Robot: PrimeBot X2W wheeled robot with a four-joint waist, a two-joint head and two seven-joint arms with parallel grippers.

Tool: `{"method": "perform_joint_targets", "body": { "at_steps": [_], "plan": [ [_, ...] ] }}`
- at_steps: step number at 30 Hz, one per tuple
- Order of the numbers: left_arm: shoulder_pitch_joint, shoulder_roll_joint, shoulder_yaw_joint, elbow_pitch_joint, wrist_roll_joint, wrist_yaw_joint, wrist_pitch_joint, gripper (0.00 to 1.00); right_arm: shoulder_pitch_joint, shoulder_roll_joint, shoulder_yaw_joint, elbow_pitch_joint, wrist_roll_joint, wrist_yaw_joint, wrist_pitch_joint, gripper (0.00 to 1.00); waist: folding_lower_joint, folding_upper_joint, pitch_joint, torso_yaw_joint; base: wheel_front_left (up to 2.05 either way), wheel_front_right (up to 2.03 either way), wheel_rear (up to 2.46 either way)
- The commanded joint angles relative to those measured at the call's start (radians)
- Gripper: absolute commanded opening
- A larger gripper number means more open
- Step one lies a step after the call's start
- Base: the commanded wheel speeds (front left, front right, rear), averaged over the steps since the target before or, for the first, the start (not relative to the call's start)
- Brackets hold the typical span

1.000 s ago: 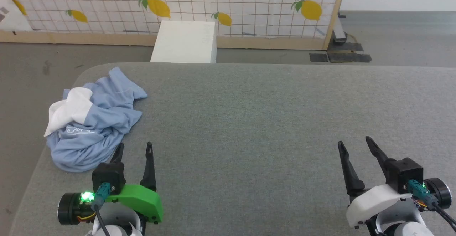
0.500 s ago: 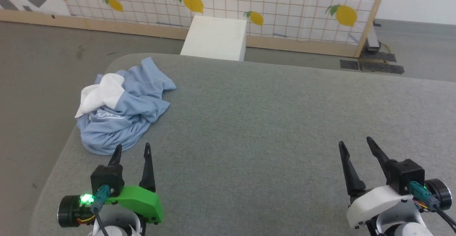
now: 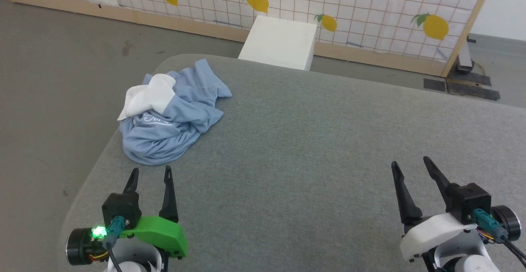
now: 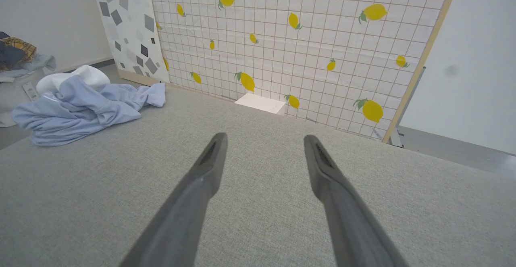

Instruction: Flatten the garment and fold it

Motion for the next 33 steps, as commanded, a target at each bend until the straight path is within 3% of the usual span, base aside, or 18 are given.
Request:
{"method": "perform_joint_targets", "body": {
  "at_steps": [1,33],
  "plan": [
    [-0.014,0.008,-0.002,0.005,-0.007,0.011,-0.009,1.0,-0.019,0.001,-0.002,0.005,0.009,-0.001,-0.014,1.0,-0.0001,0.0,0.0,0.015,0.0,0.0,0.0],
    [-0.016,0.017,-0.011,0.045,-0.061,0.058,-0.076,1.0,-0.042,0.001,-0.003,0.045,0.03,-0.001,-0.066,1.0,-0.0001,0.0,0.0,0.155,0.0,0.0,0.0]
  ]
}}
